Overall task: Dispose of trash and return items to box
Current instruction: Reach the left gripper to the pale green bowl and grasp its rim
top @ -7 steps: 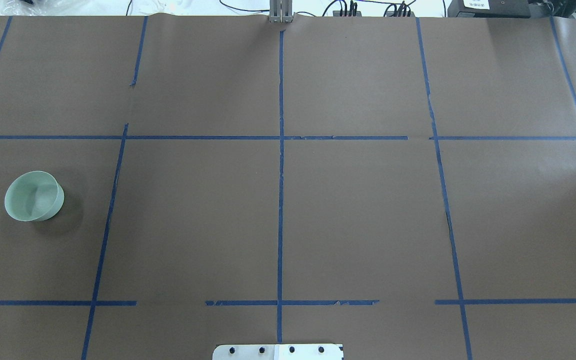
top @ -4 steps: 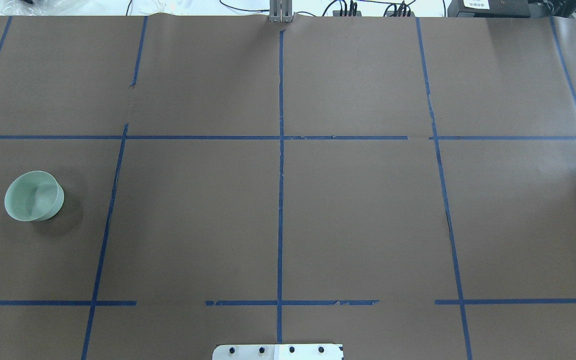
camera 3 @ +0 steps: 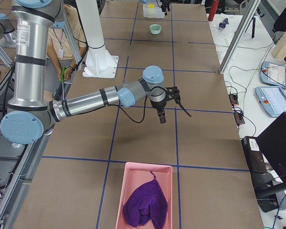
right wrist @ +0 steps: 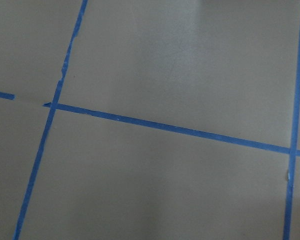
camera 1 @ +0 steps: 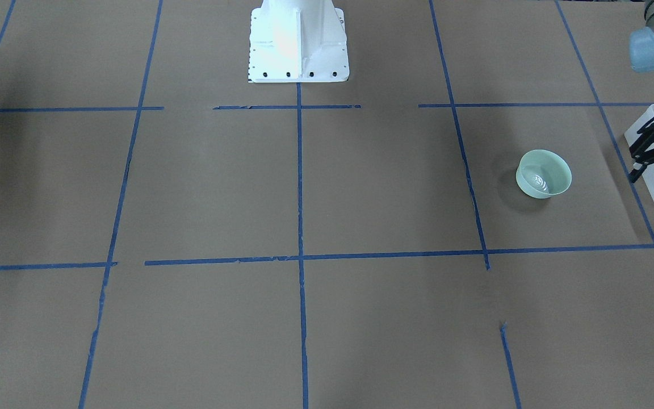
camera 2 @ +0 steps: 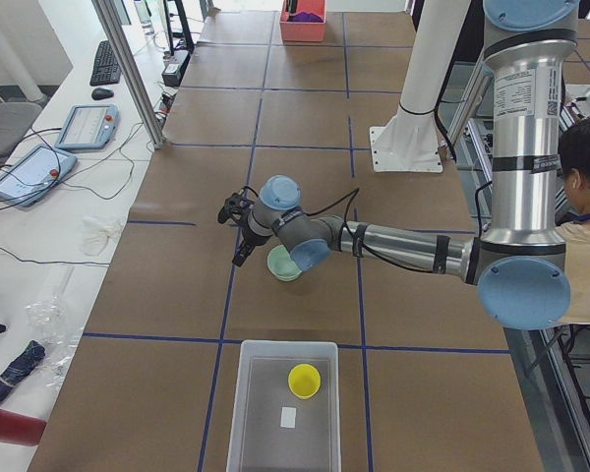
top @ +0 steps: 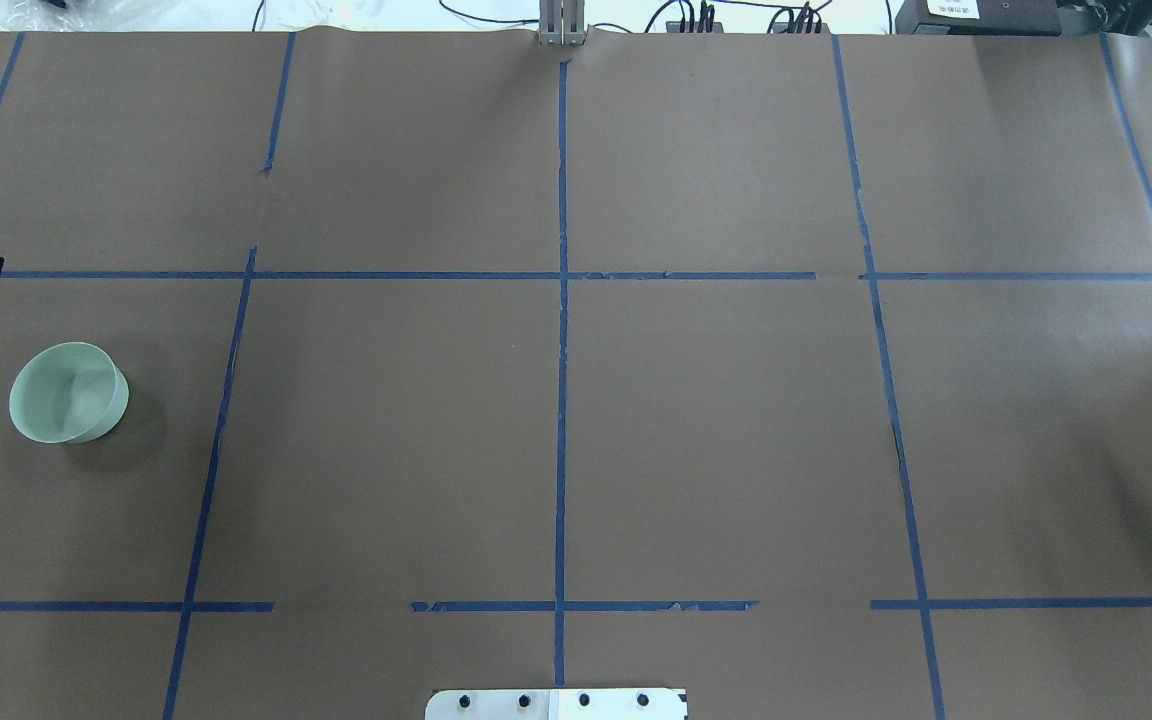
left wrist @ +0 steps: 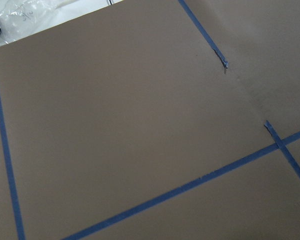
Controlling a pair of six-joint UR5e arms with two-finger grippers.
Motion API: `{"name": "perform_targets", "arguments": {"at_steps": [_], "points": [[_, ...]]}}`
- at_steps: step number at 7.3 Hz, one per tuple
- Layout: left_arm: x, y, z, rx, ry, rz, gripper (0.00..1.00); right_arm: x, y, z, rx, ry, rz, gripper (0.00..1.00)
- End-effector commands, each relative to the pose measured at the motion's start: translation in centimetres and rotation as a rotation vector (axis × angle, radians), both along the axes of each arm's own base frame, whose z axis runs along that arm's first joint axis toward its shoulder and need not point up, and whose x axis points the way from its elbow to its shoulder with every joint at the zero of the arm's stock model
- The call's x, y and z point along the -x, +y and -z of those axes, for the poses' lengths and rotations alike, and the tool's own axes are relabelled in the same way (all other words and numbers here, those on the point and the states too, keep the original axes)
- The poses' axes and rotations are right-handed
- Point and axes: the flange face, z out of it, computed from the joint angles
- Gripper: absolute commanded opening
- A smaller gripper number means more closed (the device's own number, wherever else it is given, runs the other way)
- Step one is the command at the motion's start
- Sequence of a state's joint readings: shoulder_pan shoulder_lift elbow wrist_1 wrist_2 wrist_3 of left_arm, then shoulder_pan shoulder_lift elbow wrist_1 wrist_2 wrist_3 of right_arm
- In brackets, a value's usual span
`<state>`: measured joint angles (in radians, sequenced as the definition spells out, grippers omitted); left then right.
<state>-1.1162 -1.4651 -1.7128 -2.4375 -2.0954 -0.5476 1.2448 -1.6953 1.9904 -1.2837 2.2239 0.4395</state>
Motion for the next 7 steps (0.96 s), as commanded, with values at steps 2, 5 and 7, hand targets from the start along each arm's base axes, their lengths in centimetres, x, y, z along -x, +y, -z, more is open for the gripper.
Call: {"name": "perform_targets", "arguments": {"at_steps": [2, 5, 7], "points": [[-5.8, 6.1, -5.4, 0.122, 0.092, 0.059, 0.63, 2.5, 0.2, 0.5, -0.009, -0.013, -0.015, 1.0], [-7.4, 7.6, -9.0, 0.122, 0.083, 0.054, 0.53, 2.5, 0.2, 0.2, -0.006, -0.008, -0.016, 1.0], [-7.5, 7.7, -8.7, 0.116, 0.088, 0.045, 0.0, 2.5, 0.2, 0.2, -0.007, -0.009, -0.014, 1.0]]}}
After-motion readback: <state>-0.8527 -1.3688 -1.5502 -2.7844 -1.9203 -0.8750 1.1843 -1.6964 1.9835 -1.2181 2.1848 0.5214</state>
